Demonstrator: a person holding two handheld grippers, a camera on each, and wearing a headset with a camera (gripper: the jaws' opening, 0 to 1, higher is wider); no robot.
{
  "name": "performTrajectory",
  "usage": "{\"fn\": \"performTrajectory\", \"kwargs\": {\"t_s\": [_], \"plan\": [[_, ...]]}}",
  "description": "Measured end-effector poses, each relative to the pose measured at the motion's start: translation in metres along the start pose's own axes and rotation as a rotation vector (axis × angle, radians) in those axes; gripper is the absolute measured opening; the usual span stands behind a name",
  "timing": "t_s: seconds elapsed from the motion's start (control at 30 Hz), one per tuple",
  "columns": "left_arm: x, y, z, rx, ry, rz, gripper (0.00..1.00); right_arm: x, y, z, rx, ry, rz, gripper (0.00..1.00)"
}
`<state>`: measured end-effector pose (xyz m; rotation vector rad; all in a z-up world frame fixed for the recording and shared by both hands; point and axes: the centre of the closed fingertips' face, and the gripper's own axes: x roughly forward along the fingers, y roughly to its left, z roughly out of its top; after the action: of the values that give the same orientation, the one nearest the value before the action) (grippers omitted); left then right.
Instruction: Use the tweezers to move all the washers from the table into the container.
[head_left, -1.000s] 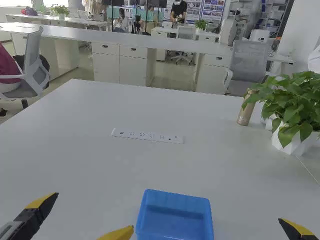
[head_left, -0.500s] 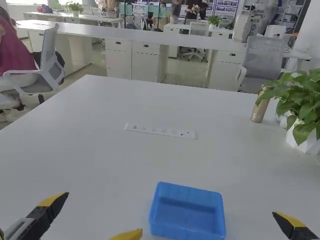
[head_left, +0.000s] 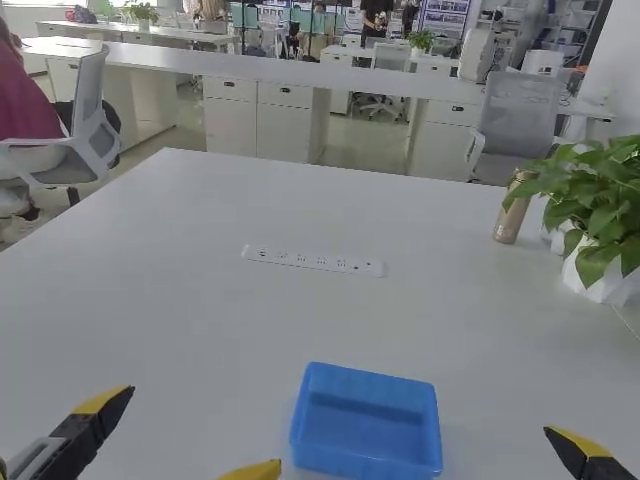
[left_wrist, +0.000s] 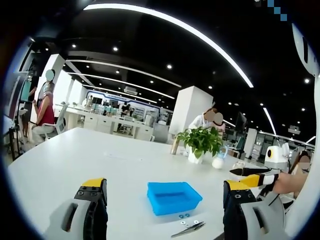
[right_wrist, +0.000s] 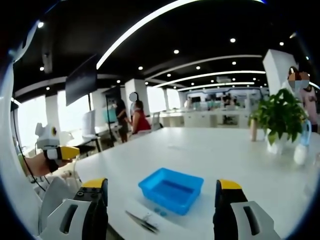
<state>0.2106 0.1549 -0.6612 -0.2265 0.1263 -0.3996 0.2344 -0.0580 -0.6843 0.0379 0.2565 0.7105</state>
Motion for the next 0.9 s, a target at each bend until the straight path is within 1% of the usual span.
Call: {"fn": "performTrajectory", "kwargs": {"t_s": [0.3, 0.6, 0.67, 0.77, 0.9], "plan": [[0.001, -0.003, -0.001, 0.002, 0.007, -0.01, 0.99, -0.003, -0.002, 0.0, 0.002, -0.003, -0.016, 0.87], [0.001, -0.003, -0.001, 0.006, 0.014, -0.017, 0.99, -0.004, 0.0, -0.005, -0.003, 0.014, -0.021, 0.86], [0.0, -0.003, -0.002, 0.001, 0.018, -0.017, 0.99, -0.004, 0.0, -0.006, -0.003, 0.02, -0.021, 0.86], [-0.001, -0.004, -0.007, -0.004, 0.038, -0.02, 0.99, -0.003, 0.002, -0.01, -0.015, 0.035, -0.018, 0.86], [-0.001, -0.003, -0.016, -0.002, 0.069, -0.023, 0.99, 0.003, 0.006, -0.019, -0.014, 0.071, 0.014, 0.84]]}}
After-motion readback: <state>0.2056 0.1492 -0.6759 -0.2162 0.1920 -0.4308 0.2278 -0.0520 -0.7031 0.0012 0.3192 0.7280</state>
